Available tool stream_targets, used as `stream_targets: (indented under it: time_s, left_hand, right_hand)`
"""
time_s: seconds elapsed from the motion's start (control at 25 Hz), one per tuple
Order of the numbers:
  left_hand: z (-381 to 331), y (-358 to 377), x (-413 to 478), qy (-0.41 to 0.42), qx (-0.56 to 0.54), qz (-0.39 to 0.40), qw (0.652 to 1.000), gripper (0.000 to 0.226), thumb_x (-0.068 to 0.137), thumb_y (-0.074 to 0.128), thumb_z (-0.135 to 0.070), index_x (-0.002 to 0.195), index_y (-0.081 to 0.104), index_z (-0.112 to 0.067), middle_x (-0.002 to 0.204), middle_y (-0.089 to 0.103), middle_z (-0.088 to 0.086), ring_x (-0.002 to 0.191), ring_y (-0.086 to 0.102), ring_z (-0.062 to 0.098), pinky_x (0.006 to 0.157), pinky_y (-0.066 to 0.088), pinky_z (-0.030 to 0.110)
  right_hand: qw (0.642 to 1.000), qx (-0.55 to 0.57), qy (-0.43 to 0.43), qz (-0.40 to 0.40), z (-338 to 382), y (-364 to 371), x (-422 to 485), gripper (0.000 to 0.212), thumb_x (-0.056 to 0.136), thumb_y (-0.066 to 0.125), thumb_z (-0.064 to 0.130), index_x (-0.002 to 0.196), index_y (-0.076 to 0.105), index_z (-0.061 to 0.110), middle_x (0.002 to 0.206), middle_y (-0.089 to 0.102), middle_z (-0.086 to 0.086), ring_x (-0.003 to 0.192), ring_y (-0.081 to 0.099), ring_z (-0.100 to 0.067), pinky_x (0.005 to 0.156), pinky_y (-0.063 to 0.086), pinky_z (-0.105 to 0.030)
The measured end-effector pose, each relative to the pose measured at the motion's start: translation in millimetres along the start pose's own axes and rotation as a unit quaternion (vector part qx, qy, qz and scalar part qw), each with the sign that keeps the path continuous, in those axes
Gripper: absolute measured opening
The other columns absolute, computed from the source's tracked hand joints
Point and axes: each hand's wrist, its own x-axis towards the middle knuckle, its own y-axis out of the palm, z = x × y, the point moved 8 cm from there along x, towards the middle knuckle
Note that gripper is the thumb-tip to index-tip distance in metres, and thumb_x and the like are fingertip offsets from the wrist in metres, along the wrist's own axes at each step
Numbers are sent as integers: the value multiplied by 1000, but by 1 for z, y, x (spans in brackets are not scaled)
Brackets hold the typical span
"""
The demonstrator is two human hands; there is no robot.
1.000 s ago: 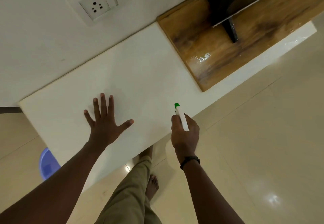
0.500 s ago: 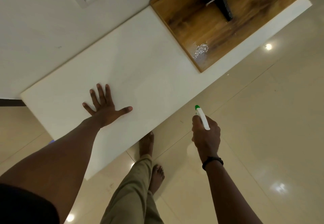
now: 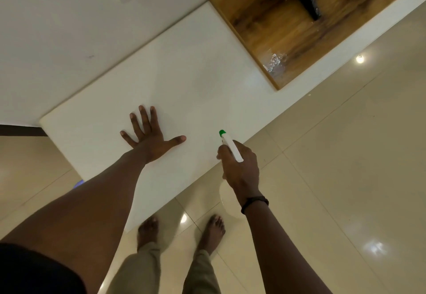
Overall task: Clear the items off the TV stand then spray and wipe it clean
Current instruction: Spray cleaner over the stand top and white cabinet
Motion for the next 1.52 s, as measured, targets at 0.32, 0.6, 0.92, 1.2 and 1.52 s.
stream_targets:
  time_s: [0.32, 0.6, 0.92, 1.2, 1.52]
  left_hand:
    - [2, -2, 4, 17, -7, -21, 1000, 140, 57, 33, -106, 143, -48, -33, 153, -52, -3, 146, -43, 28, 111, -22, 69]
    - [30, -21, -19, 176, -77, -96, 977, 108, 81, 33, -91, 165, 11, -27, 172, -14, -2, 158, -15, 23, 122, -7, 64]
    - [228, -38, -79, 68, -104, -204, 971, 73, 105, 54, -34, 162, 20, -5, 172, 3, 10, 155, 24, 33, 122, 31, 52]
    - [245, -49, -78, 85, -82, -83, 990, 66, 105, 41, 1, 164, 16, -13, 173, -2, -2, 83, 62, 37, 70, 50, 44]
    - [247, -69, -71, 34, 27, 16, 999, 76, 99, 35, 1, 164, 14, -31, 171, -7, -14, 128, 56, 32, 101, 50, 46]
  right_hand:
    - [991, 16, -61, -120, 72, 38, -1, 36, 77, 47, 50, 71, 52, 16, 72, 57, 1, 60, 49, 2, 56, 41, -33]
    - [994, 26, -55, -89, 91, 101, -43, 17, 80, 55, 48, 80, 63, 33, 68, 53, 46, 67, 59, 2, 65, 60, -56]
    - [994, -16, -104, -1, 94, 202, -116, 25, 85, 52, 44, 65, 49, 29, 58, 52, 9, 51, 45, -11, 53, 34, -27]
    - [991, -69, -111, 20, 85, 244, -155, 30, 79, 44, 51, 69, 41, 23, 61, 46, 1, 56, 37, -17, 53, 34, -33]
    - [992, -37, -117, 1, 19, 232, -230, 25, 83, 45, 50, 64, 43, 34, 54, 46, 10, 52, 43, -15, 51, 26, -19]
